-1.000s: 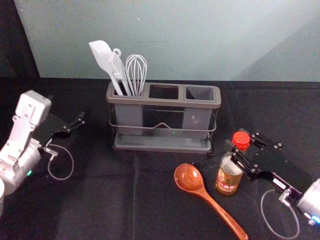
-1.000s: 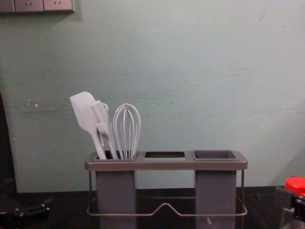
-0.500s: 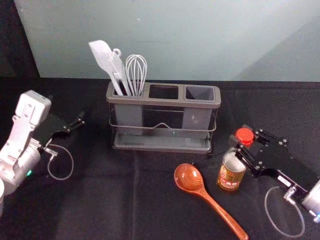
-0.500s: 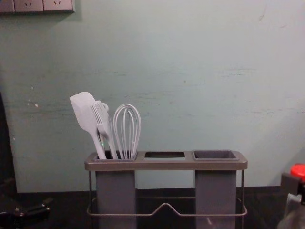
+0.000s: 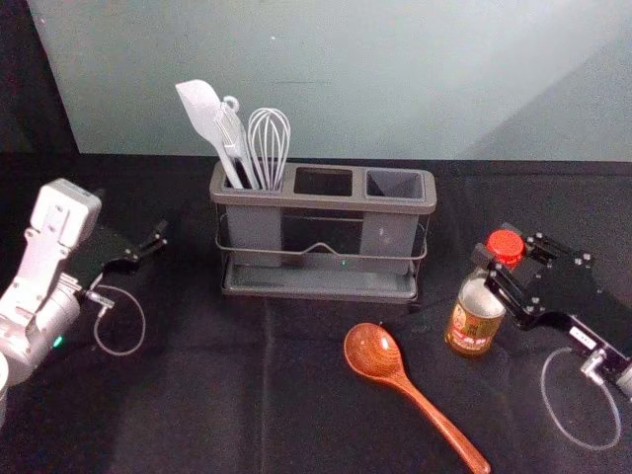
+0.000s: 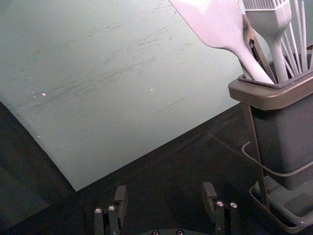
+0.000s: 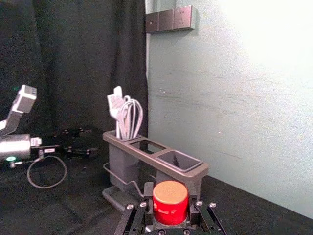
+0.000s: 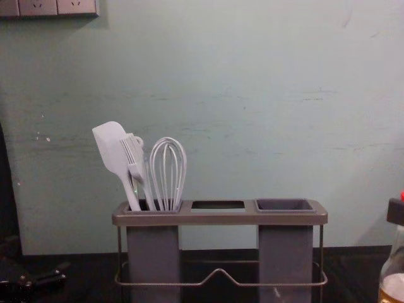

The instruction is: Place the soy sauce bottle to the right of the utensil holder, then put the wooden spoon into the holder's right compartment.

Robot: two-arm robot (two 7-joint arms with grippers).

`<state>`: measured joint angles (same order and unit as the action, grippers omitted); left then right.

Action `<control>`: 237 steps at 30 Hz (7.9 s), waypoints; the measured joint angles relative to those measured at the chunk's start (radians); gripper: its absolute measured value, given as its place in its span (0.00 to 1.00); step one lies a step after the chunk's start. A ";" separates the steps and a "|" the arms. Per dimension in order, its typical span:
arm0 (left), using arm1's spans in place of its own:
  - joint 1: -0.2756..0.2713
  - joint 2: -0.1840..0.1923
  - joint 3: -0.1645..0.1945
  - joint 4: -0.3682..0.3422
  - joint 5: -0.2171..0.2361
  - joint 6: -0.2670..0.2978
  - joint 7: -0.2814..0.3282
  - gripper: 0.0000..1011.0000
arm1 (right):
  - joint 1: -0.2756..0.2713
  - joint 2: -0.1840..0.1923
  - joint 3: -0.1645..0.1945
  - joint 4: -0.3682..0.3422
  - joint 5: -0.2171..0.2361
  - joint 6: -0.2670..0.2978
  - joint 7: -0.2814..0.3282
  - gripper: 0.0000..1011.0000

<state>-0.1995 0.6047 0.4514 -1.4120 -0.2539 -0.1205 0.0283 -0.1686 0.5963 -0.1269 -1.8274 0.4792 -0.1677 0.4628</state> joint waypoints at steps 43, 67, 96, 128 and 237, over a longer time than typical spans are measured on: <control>0.000 0.000 0.000 0.000 0.000 0.000 0.000 0.99 | 0.339 -0.227 -0.074 0.424 -0.026 -0.022 -0.024 0.38; 0.000 0.000 0.000 0.000 0.000 0.000 0.000 0.99 | 0.334 -0.236 -0.055 0.382 -0.038 -0.034 -0.038 0.70; 0.000 0.000 0.000 0.000 0.000 0.000 0.000 0.99 | 0.153 -0.137 -0.085 0.075 -0.039 0.012 0.002 0.99; 0.000 0.000 0.000 0.000 0.000 0.000 0.000 0.99 | 0.214 -0.038 -0.270 0.071 -0.201 0.317 0.000 0.99; 0.000 0.000 0.000 0.000 0.000 0.000 0.000 0.99 | 0.390 -0.214 -0.348 0.170 -0.407 0.907 0.002 0.99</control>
<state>-0.1995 0.6047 0.4514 -1.4120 -0.2540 -0.1206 0.0283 0.2217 0.3821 -0.4745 -1.6574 0.0718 0.7397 0.4651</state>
